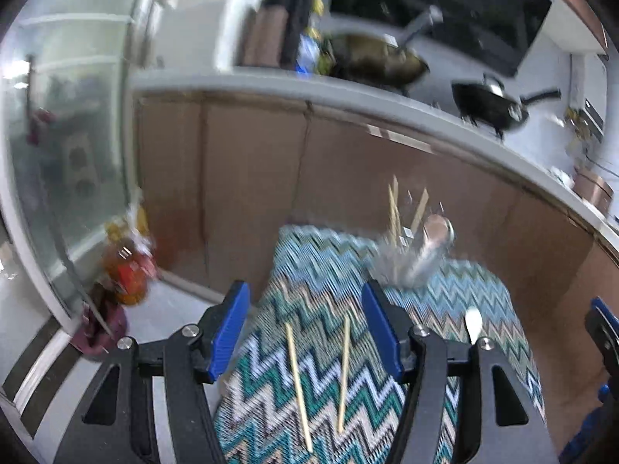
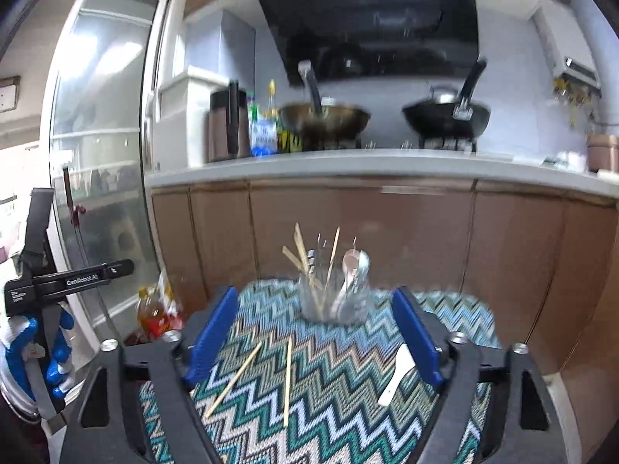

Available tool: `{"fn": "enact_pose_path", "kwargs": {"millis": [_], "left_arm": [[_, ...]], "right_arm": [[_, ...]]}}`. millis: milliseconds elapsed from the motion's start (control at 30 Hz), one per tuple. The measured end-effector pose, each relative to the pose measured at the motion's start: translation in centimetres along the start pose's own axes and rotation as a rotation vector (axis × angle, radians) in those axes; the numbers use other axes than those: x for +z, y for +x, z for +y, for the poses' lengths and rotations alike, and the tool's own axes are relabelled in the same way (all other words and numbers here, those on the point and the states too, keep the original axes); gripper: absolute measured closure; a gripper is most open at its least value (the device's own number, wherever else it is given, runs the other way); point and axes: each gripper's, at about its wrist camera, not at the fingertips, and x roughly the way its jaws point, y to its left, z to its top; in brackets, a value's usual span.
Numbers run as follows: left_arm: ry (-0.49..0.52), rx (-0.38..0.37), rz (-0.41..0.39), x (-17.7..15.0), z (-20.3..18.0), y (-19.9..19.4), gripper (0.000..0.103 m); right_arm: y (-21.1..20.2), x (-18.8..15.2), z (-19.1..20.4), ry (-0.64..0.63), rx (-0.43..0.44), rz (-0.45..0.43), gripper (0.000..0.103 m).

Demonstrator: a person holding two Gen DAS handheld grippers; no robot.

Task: Organize utensils
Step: 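Lower both open tools toward the remaining chopsticks on the cloth, then grasp a chopstick with the right tool while the left tool grasps another chopstick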

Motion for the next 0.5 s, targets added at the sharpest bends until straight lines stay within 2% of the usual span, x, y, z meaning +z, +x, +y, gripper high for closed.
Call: {"fn": "enact_pose_path", "kwargs": {"millis": [133,200,233,300,500], "left_arm": [[0.034,-0.082,0.156,-1.1,-0.8,4.8,0.048],[0.052,-0.114,0.232,-1.5,-1.4,7.2,0.059],[0.063,-0.139,0.282,-1.6,-1.7,8.8,0.06],[0.078,-0.168,0.362,-1.8,-2.3,11.5,0.061],[0.113,-0.211,0.548,-2.5,-3.3,18.6,0.061]], "right_arm": [[3.2,-0.8,-0.8,0.039,0.07,0.114,0.056],[5.6,-1.1,-1.1,0.055,0.131,0.198,0.069],[6.7,-1.2,-1.2,0.061,0.158,0.232,0.076],[9.6,-1.5,-1.2,0.066,0.216,0.321,0.078],[17.1,-3.3,-0.4,0.037,0.287,0.509,0.078]]}}
